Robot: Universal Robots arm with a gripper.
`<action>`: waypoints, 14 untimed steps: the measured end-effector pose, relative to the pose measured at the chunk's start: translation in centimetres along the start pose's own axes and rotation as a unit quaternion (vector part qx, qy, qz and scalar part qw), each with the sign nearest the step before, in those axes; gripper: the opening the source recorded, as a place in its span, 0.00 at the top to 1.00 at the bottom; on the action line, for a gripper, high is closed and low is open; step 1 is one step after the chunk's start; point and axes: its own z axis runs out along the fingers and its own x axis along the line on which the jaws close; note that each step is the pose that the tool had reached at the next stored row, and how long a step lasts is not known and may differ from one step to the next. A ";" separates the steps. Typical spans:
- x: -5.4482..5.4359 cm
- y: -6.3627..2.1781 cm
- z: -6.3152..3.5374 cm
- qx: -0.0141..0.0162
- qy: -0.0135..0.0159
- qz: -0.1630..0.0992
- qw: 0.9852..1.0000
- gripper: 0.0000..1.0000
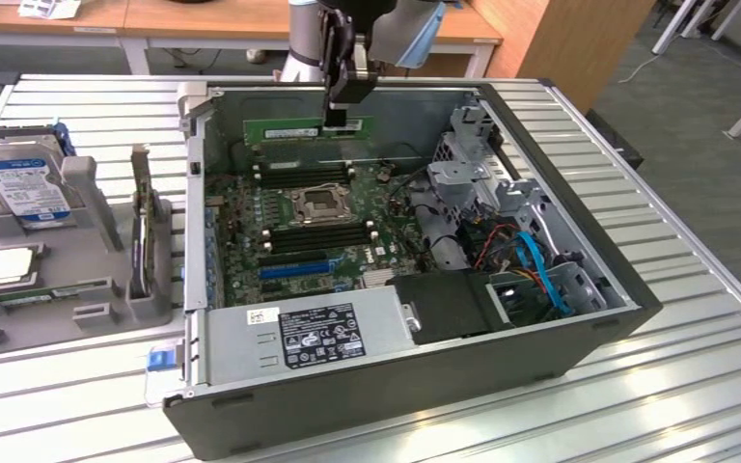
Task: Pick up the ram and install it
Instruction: 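Pick up the ram and move it above insertion slot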
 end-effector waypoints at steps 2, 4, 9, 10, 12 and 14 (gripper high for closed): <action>0.0 0.00 0.00 0.000 0.000 0.000 1.000 0.89; 0.0 -0.15 -0.01 0.000 0.000 0.000 1.000 0.89; 0.0 -1.03 -0.04 0.000 0.000 0.000 1.000 0.89; 0.0 -1.19 -0.04 0.000 0.000 0.000 1.000 0.89; 0.0 -1.48 -0.05 0.000 0.000 0.000 1.000 0.89; 0.0 -1.70 -0.07 0.000 0.000 0.000 1.000 0.89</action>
